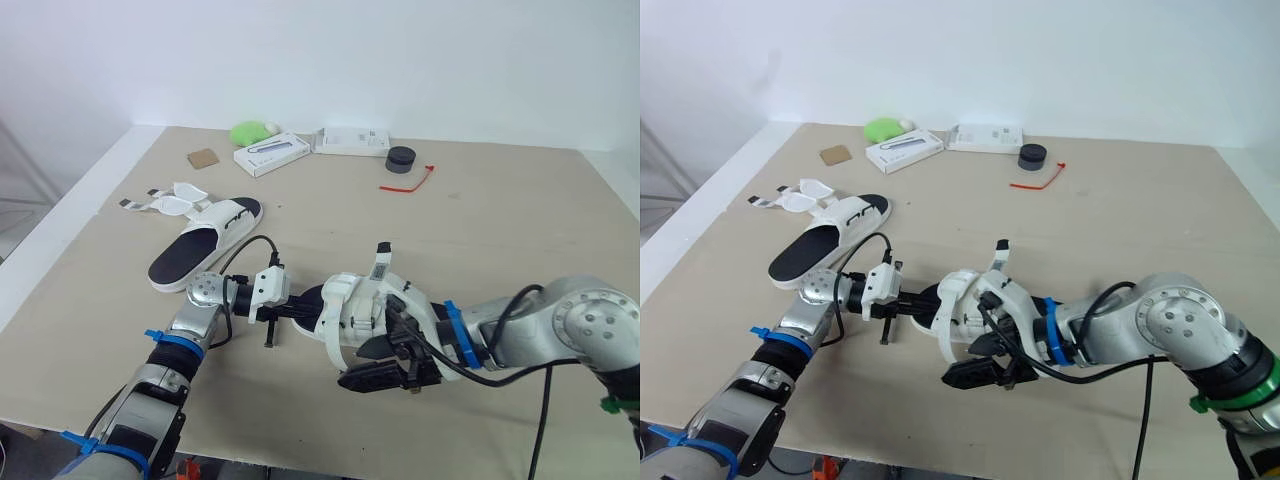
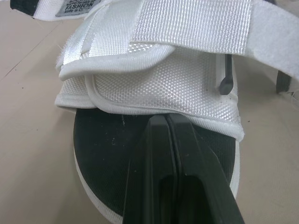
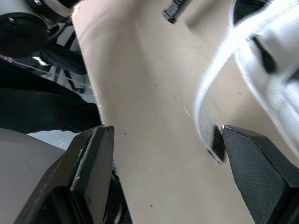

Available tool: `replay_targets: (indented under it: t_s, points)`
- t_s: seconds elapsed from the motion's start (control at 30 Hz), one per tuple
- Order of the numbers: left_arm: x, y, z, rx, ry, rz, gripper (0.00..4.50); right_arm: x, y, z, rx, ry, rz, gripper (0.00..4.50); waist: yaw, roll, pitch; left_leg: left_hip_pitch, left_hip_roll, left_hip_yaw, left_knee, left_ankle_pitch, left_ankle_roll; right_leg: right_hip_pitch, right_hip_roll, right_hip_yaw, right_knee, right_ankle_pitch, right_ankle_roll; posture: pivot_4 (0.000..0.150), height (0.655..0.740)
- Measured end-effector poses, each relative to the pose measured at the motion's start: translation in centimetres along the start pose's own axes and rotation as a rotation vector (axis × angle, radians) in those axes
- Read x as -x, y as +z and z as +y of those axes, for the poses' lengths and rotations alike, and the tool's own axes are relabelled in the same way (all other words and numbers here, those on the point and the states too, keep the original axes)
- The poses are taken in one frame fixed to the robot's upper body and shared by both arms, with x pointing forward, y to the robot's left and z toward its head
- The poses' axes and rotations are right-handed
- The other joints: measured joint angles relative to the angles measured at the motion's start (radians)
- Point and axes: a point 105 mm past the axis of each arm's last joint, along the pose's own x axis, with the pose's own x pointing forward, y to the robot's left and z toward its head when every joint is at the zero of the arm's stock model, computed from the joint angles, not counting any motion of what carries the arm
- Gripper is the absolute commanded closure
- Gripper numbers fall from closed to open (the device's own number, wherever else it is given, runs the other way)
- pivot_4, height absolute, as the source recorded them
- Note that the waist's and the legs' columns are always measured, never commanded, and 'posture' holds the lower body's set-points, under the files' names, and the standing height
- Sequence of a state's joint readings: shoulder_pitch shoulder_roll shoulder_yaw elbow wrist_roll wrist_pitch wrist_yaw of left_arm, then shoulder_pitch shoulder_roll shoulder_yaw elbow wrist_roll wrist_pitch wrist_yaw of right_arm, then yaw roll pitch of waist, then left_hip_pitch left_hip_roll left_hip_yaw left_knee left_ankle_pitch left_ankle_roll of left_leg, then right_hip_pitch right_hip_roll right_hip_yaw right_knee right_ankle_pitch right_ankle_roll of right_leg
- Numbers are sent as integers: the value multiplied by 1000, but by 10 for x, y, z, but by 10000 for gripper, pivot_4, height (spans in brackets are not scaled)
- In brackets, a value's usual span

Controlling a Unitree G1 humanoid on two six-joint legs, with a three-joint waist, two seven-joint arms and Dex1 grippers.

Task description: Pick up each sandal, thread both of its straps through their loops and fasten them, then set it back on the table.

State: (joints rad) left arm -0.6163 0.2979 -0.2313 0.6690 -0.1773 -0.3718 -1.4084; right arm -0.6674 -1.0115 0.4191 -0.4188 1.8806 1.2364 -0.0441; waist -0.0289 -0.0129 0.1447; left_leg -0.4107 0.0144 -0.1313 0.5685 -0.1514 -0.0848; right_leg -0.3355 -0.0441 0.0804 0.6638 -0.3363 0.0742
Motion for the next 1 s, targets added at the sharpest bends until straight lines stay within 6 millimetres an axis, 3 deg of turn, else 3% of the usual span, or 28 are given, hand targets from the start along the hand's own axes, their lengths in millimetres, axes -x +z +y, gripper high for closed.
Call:
replay_targets:
  t_s: [0.5, 0.63, 0.77, 1.0]
  points:
    - [0, 1, 0, 9, -6, 3, 45000, -26, 5, -12, 1, -41, 132, 5469, 0, 1, 0, -1, 1, -1, 0, 0, 1, -1, 1, 0, 0, 0, -1, 1500, 7400]
    - [0, 1, 0, 9, -6, 3, 45000, -28, 5, -18, -4, -74, 143, 23550, 0, 1, 0, -1, 1, -1, 0, 0, 1, -1, 1, 0, 0, 0, -1, 1500, 7400]
    - [0, 1, -1, 6, -10, 2, 45000, -30, 5, -24, -6, -103, 146, 44597, 0, 1, 0, -2, 1, -1, 0, -1, 2, -2, 1, 0, 0, -1, -1, 1500, 7400]
    - [0, 1, -1, 5, -12, 3, 45000, -25, 15, -15, -45, -6, 95, 44865, 0, 1, 0, -2, 0, -1, 0, -2, 3, -2, 1, -1, 0, -1, -1, 1500, 7400]
